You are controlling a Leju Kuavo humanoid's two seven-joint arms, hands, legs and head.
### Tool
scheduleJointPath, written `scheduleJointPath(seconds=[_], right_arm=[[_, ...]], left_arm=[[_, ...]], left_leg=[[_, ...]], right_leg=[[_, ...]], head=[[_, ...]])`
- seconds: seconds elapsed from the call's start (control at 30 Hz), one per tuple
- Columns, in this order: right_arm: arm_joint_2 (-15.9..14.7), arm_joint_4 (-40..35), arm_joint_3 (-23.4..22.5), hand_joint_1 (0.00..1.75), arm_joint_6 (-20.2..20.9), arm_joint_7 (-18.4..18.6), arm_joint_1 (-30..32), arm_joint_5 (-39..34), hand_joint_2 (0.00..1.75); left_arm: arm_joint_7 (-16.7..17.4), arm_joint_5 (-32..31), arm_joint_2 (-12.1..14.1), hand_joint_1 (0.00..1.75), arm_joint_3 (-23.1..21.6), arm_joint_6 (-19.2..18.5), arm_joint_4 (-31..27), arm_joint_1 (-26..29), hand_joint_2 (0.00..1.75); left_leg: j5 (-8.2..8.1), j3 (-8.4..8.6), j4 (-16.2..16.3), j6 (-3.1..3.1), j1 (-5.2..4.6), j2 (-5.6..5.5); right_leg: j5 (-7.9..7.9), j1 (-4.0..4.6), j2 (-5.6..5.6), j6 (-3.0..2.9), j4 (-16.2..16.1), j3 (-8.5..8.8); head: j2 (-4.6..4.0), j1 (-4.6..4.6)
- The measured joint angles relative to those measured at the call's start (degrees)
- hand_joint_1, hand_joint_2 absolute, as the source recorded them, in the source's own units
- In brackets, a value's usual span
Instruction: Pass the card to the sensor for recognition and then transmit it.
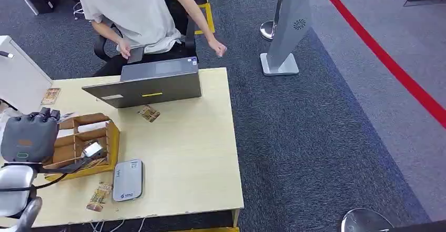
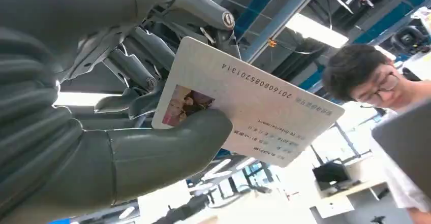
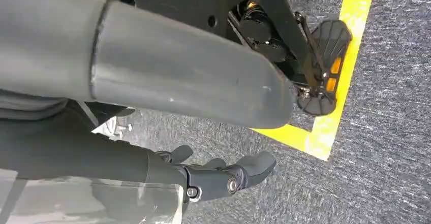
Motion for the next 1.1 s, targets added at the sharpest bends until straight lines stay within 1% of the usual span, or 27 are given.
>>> scheduleJointPath(seconds=[0.07, 0.17, 0.2, 0.27, 0.37, 0.5, 0.53, 0.6, 0.73, 0.87, 1.03, 1.1], right_arm=[[0.0, 0.0, 0.0, 0.00, 0.2, -0.1, 0.0, 0.0, 0.00], [0.0, 0.0, 0.0, 0.00, 0.3, -0.2, 0.0, 0.0, 0.00], [0.0, 0.0, 0.0, 0.00, 0.4, -0.2, 0.0, 0.0, 0.00], [0.0, 0.0, 0.0, 0.00, 0.7, -0.3, 0.0, 0.0, 0.00], [0.0, 0.0, 0.0, 0.00, 1.2, -0.4, 0.0, 0.0, 0.00], [-0.2, 0.0, 0.0, 0.00, 1.8, -0.4, 0.2, 0.0, 0.00], [-0.2, 0.0, 0.0, 0.00, 1.8, -0.5, 0.2, 0.0, 0.00], [-0.3, 0.0, 0.0, 0.00, 1.9, -0.5, 0.3, 0.0, 0.00], [-0.3, 0.0, 0.0, 0.00, 2.1, -0.5, 0.2, 0.0, 0.00], [-0.3, 0.0, 0.0, 0.00, 2.3, -0.6, 0.3, -0.2, 0.00], [-0.3, 0.0, 0.0, 0.00, 2.3, -0.6, 0.3, -0.7, 0.00], [-0.3, 0.0, 0.0, 0.00, 2.3, -0.6, 0.3, -0.7, 0.00]], left_arm=[[-1.4, 0.0, 0.1, 1.75, 1.3, -0.5, -0.2, -0.8, 1.75], [-2.5, 0.0, 0.1, 1.75, 2.7, -1.6, -0.3, -2.2, 1.75], [-3.0, 0.0, 0.4, 1.75, 3.1, -2.2, -0.3, -3.0, 1.75], [-3.7, 0.3, 1.7, 1.75, 4.0, -3.8, 0.1, -5.3, 1.75], [-4.9, 2.6, 6.5, 1.75, 6.3, -6.2, 2.4, -10.3, 1.75], [-9.2, 7.9, 15.7, 1.75, 10.7, -7.7, 7.8, -16.2, 1.75], [-9.7, 8.5, 17.3, 1.75, 11.6, -7.8, 8.8, -17.1, 1.75], [-10.3, 8.9, 19.7, 1.75, 12.8, -8.0, 10.4, -18.5, 1.75], [-9.3, 8.9, 23.2, 1.75, 14.0, -8.4, 12.0, -18.6, 1.75], [-9.5, 10.9, 27.3, 1.75, 16.0, -8.7, 13.5, -18.4, 1.75], [-9.9, 11.5, 29.8, 1.75, 17.2, -8.7, 14.3, -18.3, 1.75], [-9.9, 11.5, 30.3, 1.75, 17.8, -8.7, 14.5, -18.3, 1.75]], left_leg=[[0.00, 0.00, 0.0, 0.00, 0.00, -0.01], [0.01, 0.00, 0.0, 0.00, 0.00, -0.01], [0.01, -0.02, 0.0, 0.00, 0.01, -0.02], [0.01, -0.03, 0.0, -0.01, 0.02, 0.00], [0.07, -0.06, 0.0, -0.10, 0.05, 0.13], [0.04, -0.07, 0.0, -0.14, 0.09, 0.51], [0.03, -0.07, 0.0, -0.15, 0.09, 0.52], [0.02, -0.10, 0.0, -0.18, 0.09, 0.45], [0.00, -0.16, 0.0, -0.20, 0.10, 0.43], [0.00, -0.16, 0.0, -0.20, 0.09, 0.47], [0.00, -0.19, 0.0, -0.19, 0.09, 0.30], [0.00, -0.18, 0.0, -0.19, 0.09, 0.31]], right_leg=[[0.00, 0.00, -0.01, 0.00, 0.0, 0.00], [0.00, 0.00, -0.02, 0.00, 0.0, 0.00], [0.00, 0.01, -0.02, 0.00, 0.0, 0.00], [0.01, 0.02, 0.00, -0.01, 0.0, 0.00], [0.11, 0.07, 0.14, -0.16, 0.1, -0.08], [0.13, 0.12, 0.56, -0.20, 0.1, -0.29], [0.13, 0.12, 0.58, -0.20, 0.1, -0.32], [0.10, 0.12, 0.53, -0.21, 0.1, -0.28], [0.09, 0.11, 0.50, -0.21, 0.1, -0.26], [0.11, 0.11, 0.54, -0.20, 0.1, -0.31], [0.09, 0.10, 0.31, -0.19, 0.1, -0.27], [0.09, 0.10, 0.31, -0.19, 0.1, -0.27]], head=[[0.00, -0.02], [0.00, 0.02], [0.00, 0.00], [0.00, 0.02], [0.00, 0.00], [0.00, -0.02], [0.00, -0.02], [0.00, 0.02], [0.00, 0.00], [0.00, 0.02], [0.00, 0.02], [0.00, 0.02]])
